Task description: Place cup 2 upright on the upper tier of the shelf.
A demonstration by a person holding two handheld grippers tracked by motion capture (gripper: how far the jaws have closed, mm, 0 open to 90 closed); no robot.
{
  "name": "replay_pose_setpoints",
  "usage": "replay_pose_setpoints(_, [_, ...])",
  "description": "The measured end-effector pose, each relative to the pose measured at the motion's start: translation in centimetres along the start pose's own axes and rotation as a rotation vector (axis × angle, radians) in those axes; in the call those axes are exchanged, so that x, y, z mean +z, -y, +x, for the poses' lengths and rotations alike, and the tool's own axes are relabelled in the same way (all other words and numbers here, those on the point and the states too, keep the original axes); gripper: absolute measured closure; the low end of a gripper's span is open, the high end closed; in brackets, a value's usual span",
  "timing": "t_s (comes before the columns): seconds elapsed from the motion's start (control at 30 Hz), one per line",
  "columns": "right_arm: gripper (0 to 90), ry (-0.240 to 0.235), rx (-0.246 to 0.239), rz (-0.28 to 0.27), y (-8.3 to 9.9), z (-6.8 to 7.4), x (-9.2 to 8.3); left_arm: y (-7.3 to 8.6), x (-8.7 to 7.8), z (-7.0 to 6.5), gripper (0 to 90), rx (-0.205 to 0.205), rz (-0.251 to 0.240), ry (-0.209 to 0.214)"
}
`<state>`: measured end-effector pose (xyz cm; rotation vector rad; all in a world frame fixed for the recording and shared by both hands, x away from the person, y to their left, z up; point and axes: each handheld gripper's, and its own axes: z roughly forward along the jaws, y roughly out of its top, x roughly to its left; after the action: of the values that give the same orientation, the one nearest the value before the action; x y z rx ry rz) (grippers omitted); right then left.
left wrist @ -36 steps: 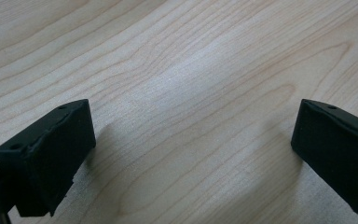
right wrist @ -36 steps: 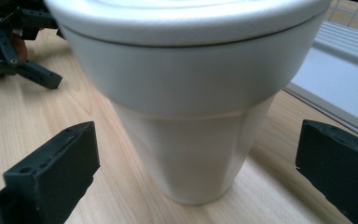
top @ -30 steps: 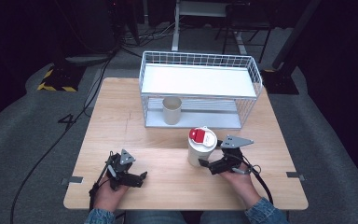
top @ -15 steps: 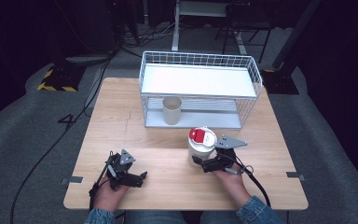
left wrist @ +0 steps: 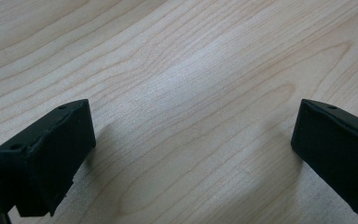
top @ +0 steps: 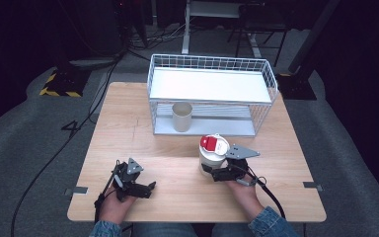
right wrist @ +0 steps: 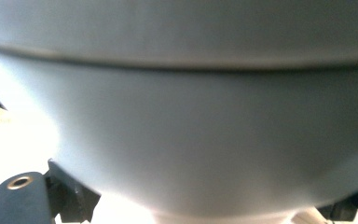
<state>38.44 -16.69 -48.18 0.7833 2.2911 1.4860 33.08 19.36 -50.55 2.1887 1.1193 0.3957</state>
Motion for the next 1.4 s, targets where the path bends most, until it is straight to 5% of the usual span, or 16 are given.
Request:
replay_pose_setpoints(0.83, [14.7, -0.012, -0.03, 0.013, -0.6, 0.3, -0.3, 0.0, 0.0, 0.0, 0.2, 0.0, 0.0, 0.0])
replay_pose_setpoints(1.4, [14.6, -0.036, -0.04, -0.023, -4.0, 0.2, -2.4, 0.0, 0.0, 0.0, 0.2, 0.0, -0.003, 0.0])
